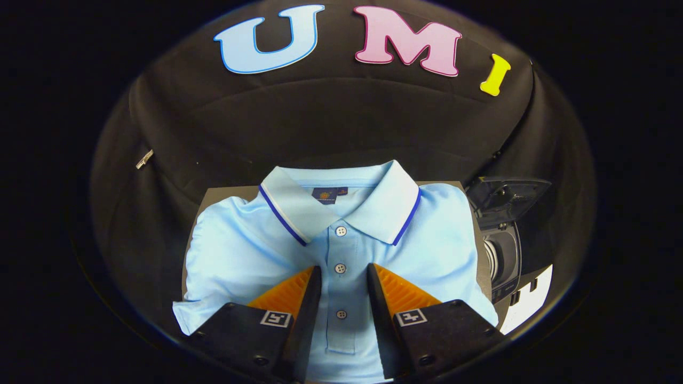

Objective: Put the clothes into the washing machine and then close the washing machine lid.

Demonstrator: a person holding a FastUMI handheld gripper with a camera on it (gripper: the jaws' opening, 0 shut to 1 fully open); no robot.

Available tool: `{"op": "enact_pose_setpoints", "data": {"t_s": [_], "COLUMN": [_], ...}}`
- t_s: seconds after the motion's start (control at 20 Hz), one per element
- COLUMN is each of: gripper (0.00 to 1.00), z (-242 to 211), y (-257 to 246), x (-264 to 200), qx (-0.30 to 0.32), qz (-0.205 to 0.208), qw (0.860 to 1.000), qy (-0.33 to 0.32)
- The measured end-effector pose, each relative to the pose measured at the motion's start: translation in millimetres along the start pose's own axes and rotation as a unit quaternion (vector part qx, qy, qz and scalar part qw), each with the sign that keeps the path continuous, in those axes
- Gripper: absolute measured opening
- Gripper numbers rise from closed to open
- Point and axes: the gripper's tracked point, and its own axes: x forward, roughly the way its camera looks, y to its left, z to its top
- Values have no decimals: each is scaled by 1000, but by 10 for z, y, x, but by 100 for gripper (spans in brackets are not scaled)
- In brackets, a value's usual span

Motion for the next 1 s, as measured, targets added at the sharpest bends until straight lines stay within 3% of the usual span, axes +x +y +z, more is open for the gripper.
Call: {"op": "enact_pose_setpoints", "data": {"t_s": [0.15,0.3,0.6,0.65,1.0], "gripper": [56,22,21,5,5], "z": [3,35,79,76,57], "y": [-20,-37,-22,-30,-37], "x": [1,23,23,12,-40], "qx": [3,4,-2,-10,-15], "qz": [0,8,9,7,2], "qw": [1000,1000,1000,999,999], "qy": [3,-6,-26,-30,-39]}}
